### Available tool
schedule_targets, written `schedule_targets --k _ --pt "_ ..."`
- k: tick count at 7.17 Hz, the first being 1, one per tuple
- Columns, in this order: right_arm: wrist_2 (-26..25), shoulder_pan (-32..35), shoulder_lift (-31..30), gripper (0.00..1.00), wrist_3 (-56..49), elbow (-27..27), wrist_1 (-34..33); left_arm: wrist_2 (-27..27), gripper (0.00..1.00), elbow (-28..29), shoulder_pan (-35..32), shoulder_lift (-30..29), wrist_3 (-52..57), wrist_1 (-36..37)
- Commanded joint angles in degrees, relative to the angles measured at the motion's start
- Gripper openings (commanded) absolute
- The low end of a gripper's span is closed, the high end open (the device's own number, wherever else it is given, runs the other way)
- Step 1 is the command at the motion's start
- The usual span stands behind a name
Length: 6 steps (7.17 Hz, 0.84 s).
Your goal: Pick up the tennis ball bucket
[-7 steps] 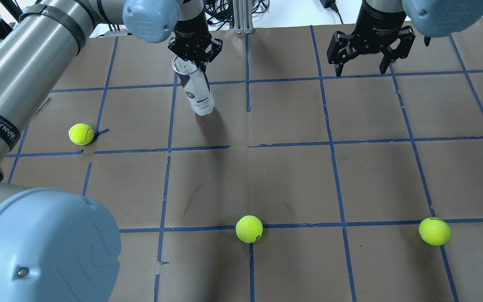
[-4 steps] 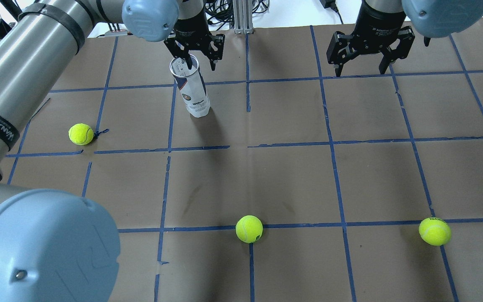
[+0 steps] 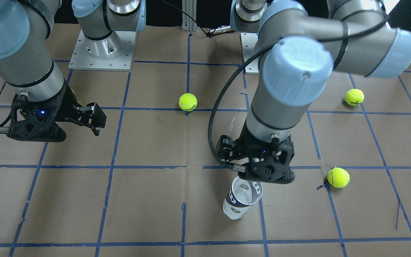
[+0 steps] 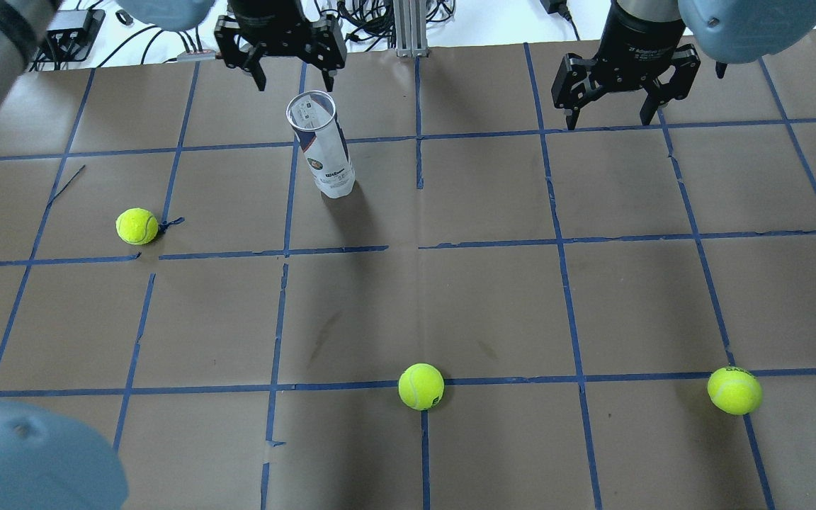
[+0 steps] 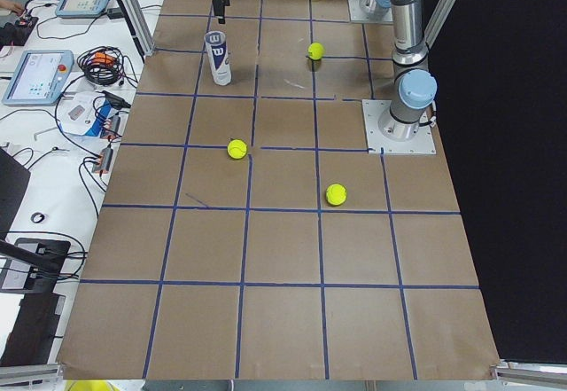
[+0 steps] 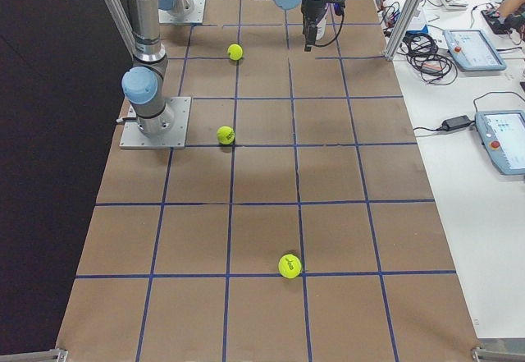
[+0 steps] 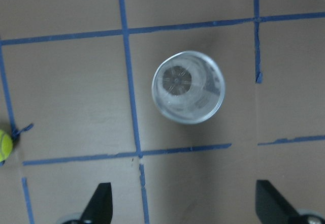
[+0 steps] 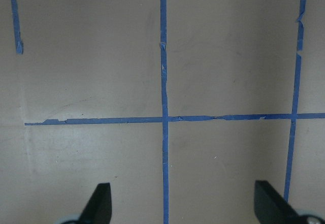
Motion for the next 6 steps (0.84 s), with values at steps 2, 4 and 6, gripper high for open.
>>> schedule_targets --k 2,4,6 --pt "0.0 0.0 -0.1 1.00 0.0 -0.2 -0.1 0.2 1.00 -14.8 2.0 11.5 0.7 2.5" --pt "0.0 0.0 -0.1 1.00 0.1 -0.1 0.1 2.4 1.00 -19.7 2.1 13.8 1.1 10.4" --pt "-0.1 -0.1 0.0 1.00 0.1 0.0 0.0 3.1 1.00 -19.6 1.8 13.8 0.6 10.2"
